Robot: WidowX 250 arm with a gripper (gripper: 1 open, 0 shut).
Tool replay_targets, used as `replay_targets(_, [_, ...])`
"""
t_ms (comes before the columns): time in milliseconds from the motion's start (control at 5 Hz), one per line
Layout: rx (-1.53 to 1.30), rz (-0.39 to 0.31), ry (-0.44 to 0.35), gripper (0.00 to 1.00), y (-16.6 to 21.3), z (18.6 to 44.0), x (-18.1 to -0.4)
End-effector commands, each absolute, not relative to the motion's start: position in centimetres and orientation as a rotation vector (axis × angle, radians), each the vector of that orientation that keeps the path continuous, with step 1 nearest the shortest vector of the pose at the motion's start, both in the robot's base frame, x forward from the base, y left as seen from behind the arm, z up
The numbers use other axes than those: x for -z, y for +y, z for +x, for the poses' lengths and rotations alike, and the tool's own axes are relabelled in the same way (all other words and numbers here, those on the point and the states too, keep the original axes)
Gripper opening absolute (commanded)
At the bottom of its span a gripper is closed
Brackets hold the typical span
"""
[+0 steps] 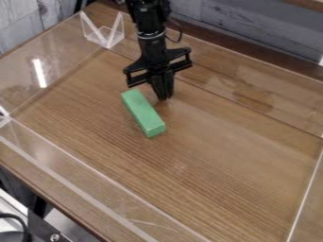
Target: Put the green block in the brown bowl
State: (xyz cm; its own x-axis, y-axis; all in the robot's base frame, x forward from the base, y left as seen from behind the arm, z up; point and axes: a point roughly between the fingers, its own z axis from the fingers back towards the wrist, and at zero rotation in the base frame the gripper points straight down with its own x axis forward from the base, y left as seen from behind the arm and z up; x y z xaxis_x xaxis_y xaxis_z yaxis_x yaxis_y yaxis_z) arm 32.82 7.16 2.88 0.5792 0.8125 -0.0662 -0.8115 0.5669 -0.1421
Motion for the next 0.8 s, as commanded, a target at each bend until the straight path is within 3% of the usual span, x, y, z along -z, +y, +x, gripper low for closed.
replay_targets(0, [-0.963, -0.177, -0.052, 0.00, 7.85, 32.99, -4.90])
replay_targets(600, [-0.956, -0.190, -0.019, 0.00, 7.97, 32.32, -5.59])
